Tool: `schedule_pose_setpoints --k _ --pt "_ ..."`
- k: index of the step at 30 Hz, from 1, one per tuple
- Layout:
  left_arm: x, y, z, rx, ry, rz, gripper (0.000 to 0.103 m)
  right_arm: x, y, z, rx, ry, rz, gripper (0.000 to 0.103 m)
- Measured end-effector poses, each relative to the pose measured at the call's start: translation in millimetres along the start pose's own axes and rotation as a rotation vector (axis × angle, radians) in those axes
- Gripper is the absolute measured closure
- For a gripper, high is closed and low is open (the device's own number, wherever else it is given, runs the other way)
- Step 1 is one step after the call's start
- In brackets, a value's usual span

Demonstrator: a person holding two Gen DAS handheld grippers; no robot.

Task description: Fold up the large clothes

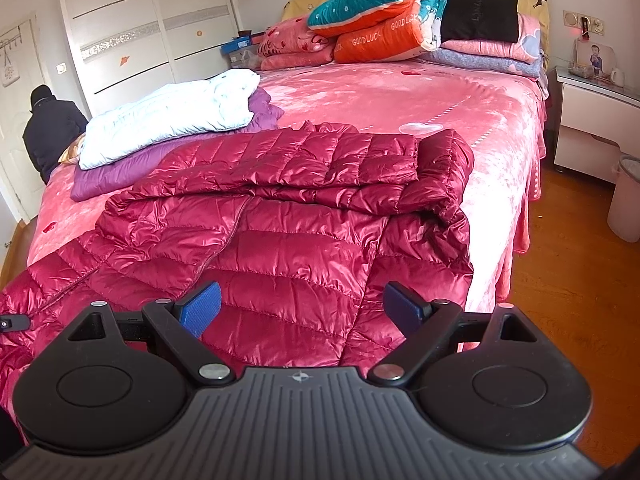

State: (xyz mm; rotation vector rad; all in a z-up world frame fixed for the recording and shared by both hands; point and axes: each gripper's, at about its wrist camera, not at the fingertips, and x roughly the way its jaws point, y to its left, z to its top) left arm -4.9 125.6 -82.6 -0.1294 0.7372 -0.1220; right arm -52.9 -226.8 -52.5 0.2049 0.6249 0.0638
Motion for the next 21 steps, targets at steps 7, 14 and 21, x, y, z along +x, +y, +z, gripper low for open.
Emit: schedule_pose_setpoints --k 7,14,21 --pt "-10 -9 22 -0.027 -0.041 -0.042 0.089 -5 -7 0 0.019 -0.008 -0.002 0.000" --pt "-4 -23 41 -0.065 -0.065 -0.096 0.089 -15 -19 -3 0.055 -0.027 -0.007 0.000" --pt "9 -34 62 -0.122 -0.095 -0.146 0.089 -16 -24 -2 0.069 -0.029 0.002 0.000"
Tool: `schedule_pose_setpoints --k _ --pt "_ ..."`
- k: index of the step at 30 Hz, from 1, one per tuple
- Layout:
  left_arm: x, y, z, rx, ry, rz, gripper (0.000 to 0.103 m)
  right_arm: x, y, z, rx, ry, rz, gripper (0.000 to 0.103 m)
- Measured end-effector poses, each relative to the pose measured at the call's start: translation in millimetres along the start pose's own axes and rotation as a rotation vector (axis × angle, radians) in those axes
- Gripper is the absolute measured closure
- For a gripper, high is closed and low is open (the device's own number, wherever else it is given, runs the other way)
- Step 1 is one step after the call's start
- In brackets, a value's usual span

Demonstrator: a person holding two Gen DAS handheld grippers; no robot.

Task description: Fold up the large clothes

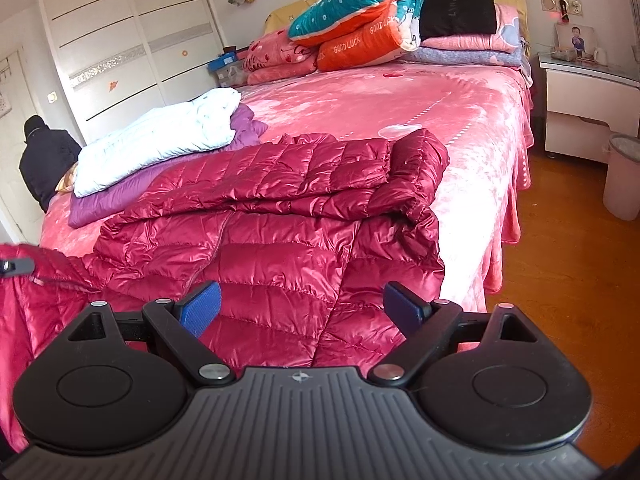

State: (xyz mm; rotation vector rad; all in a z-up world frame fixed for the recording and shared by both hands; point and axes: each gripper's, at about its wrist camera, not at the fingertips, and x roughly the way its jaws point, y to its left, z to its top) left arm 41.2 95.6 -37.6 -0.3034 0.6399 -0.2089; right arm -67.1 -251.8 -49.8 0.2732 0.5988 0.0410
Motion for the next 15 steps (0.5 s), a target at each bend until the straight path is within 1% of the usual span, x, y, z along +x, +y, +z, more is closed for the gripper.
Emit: schedule_pose_setpoints --k 4,8,12,15 --pt "11 -3 10 -0.055 -0.018 -0.032 0.089 0 2 -1 -0.014 -0.001 0.001 0.000" --pt "23 -6 19 -0.096 -0.024 -0.047 0.089 2 0 0 -0.006 -0.004 0.001 0.000" --pt "33 -9 31 -0.125 -0.039 -0.044 0.089 3 -14 2 0.057 -0.007 0.001 0.000" --pt "44 -9 45 -0.140 -0.051 -0.026 0.089 4 -26 3 0.117 -0.003 -0.006 0.000"
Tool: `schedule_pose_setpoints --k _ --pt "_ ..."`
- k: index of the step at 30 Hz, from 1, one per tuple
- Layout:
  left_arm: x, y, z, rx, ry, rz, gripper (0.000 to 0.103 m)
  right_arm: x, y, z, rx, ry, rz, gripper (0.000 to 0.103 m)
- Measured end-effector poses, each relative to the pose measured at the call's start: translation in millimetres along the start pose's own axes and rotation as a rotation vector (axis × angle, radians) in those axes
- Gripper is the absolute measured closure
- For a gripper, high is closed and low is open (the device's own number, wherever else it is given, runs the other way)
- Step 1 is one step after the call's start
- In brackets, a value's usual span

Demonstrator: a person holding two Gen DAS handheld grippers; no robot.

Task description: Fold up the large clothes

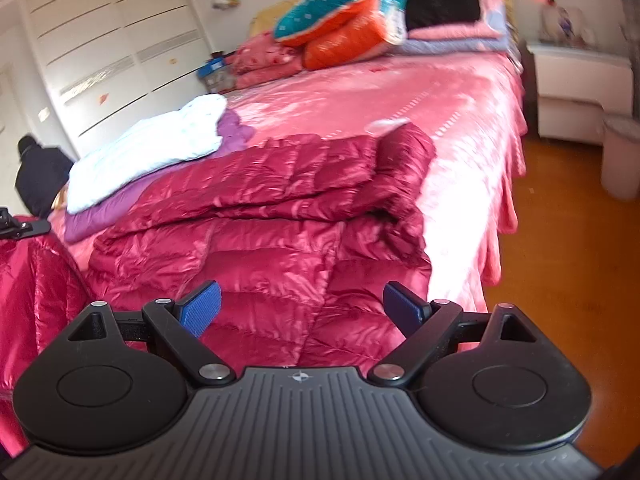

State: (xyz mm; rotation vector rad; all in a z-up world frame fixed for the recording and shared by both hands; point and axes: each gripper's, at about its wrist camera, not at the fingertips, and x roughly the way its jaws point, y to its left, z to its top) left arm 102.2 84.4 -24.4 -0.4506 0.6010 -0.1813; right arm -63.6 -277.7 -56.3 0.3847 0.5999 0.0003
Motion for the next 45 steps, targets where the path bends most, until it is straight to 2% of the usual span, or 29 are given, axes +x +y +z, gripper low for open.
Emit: schedule_pose_setpoints --k 5,9,14,17,24,26,29,32,34,36,41,42,44,45 --pt "22 3 29 -0.061 -0.046 0.064 0.089 -6 -14 0 0.050 -0.027 -0.007 0.000" --pt "41 13 55 -0.121 -0.103 0.160 0.089 -18 -29 1 0.124 -0.094 -0.008 0.000" --pt "64 32 67 -0.176 -0.115 0.253 0.089 -39 -48 3 0.259 -0.147 0.061 0.000" --pt "71 40 65 -0.180 -0.109 0.276 0.089 -64 -35 -2 0.206 -0.143 0.096 0.000" --pt "77 44 64 -0.172 -0.101 0.305 0.089 -117 27 -32 0.032 -0.011 0.253 0.000" --pt "78 44 65 -0.176 -0.102 0.316 0.089 -111 50 -39 -0.027 0.105 0.283 0.000" --pt "77 43 66 -0.180 -0.106 0.338 0.089 -89 66 -47 -0.037 0.235 0.308 0.000" --pt "74 41 66 -0.161 -0.107 0.355 0.089 -58 82 -61 -0.078 0.416 0.228 0.000" --pt "73 41 66 -0.147 -0.105 0.363 0.089 -41 89 -70 -0.099 0.529 0.211 0.000" --pt "71 41 66 -0.132 -0.102 0.367 0.089 -27 98 -80 -0.137 0.613 0.164 0.000" --pt "66 45 62 -0.116 -0.101 0.371 0.089 2 112 -93 -0.268 0.647 -0.032 0.000" --pt "64 47 61 -0.121 -0.101 0.369 0.089 8 112 -91 -0.254 0.650 -0.039 0.000" --pt "61 50 59 -0.119 -0.101 0.367 0.089 11 108 -88 -0.219 0.605 -0.055 0.000" --pt "59 51 58 -0.115 -0.100 0.365 0.089 10 106 -85 -0.219 0.561 -0.104 0.000"
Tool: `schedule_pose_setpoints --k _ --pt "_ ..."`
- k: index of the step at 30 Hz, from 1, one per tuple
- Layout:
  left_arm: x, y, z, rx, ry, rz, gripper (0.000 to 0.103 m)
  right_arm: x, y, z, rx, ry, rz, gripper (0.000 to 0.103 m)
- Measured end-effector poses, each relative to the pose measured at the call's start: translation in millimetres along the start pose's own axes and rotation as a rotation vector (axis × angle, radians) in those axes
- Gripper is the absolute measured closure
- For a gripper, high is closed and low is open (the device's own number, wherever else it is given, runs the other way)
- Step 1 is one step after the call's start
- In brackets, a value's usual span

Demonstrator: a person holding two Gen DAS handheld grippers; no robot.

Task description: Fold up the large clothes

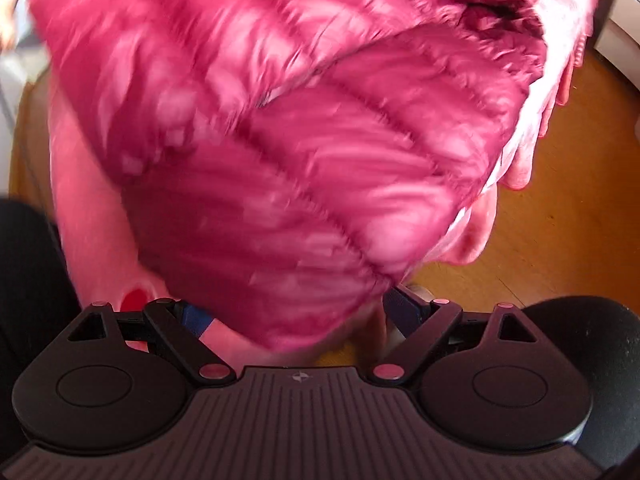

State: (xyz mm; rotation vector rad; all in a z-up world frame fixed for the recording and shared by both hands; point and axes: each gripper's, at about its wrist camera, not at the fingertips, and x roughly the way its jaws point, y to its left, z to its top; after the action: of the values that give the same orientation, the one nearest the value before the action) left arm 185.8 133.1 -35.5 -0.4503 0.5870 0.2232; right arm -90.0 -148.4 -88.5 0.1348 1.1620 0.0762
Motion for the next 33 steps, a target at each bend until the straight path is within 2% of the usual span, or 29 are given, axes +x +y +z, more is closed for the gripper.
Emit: schedule_pose_setpoints --k 2,5,6,7,8,10,13,19,23,33 --pt "-3 5 -1 0.001 0.003 -0.009 0.089 -2 -4 1 0.035 -0.052 -0.091 0.000" --pt "-9 13 -4 0.009 0.002 -0.029 0.089 -10 -14 4 0.094 -0.113 -0.100 0.000" --pt "-11 16 -6 0.011 0.005 -0.033 0.089 -11 -20 6 0.100 -0.116 -0.091 0.011" --pt "-13 19 -7 0.013 0.008 -0.037 0.089 -12 -25 6 0.111 -0.109 -0.068 0.032" --pt "-15 22 -8 0.014 0.012 -0.043 0.089 -12 -26 6 0.120 -0.104 -0.049 0.043" --pt "-20 30 -10 0.025 0.016 -0.057 0.089 -14 -34 14 0.133 -0.110 -0.017 0.056" --pt "-27 40 -11 0.039 0.029 -0.074 0.088 -21 -45 18 0.153 -0.152 0.012 0.066" --pt "-43 45 -12 0.122 0.036 -0.101 0.088 -44 -86 12 0.282 -0.290 0.098 0.073" --pt "-54 34 -14 0.212 0.004 -0.097 0.088 -48 -96 18 0.345 -0.363 0.135 0.075" --pt "-68 -5 -6 0.364 -0.074 -0.114 0.088 -75 -111 41 0.391 -0.534 0.179 0.077"
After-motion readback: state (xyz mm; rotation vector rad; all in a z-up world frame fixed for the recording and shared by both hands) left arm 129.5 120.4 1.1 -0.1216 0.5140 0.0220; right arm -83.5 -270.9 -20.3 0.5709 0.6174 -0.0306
